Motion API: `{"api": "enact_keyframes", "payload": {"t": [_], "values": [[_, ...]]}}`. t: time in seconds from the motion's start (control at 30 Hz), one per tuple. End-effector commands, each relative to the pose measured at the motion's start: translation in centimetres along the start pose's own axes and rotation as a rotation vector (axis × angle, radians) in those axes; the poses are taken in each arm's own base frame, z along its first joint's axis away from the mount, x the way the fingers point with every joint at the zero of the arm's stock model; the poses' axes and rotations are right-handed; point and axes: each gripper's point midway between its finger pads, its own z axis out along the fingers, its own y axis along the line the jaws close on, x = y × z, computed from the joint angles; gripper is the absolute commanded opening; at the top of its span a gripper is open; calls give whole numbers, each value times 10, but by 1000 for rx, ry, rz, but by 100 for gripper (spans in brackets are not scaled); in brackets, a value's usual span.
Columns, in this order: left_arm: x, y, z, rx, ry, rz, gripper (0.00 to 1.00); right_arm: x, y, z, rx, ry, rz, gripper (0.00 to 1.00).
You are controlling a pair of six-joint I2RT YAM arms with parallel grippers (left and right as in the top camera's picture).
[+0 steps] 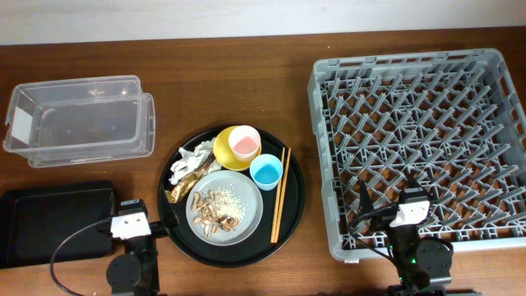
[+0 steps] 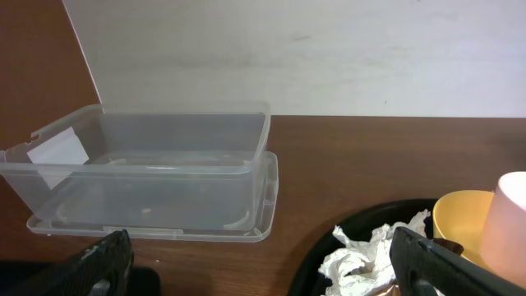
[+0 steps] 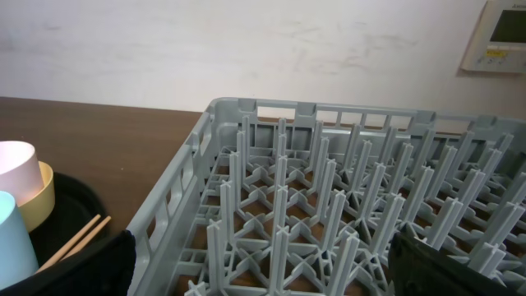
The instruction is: Sort waste into correct bins and load items into the dishwasher rack
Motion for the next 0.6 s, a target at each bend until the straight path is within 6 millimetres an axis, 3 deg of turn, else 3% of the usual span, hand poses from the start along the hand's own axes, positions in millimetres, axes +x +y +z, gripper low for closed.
{"api": "enact_keyframes", "payload": {"t": [0.0,0.43,0.5,0.57], "values": [[0,2,0,-13,-5,18,99,3,-3,0,16,5,-6,98],[-2,-2,0,13,-15,4,99,3,-3,0,16,5,-6,98],[-7,-29,-3,174,-32,-50,99,3,-3,0,16,5,-6,99],[-11,-73,-17,445,-30,-110,99,3,-3,0,16,5,-6,98]]}}
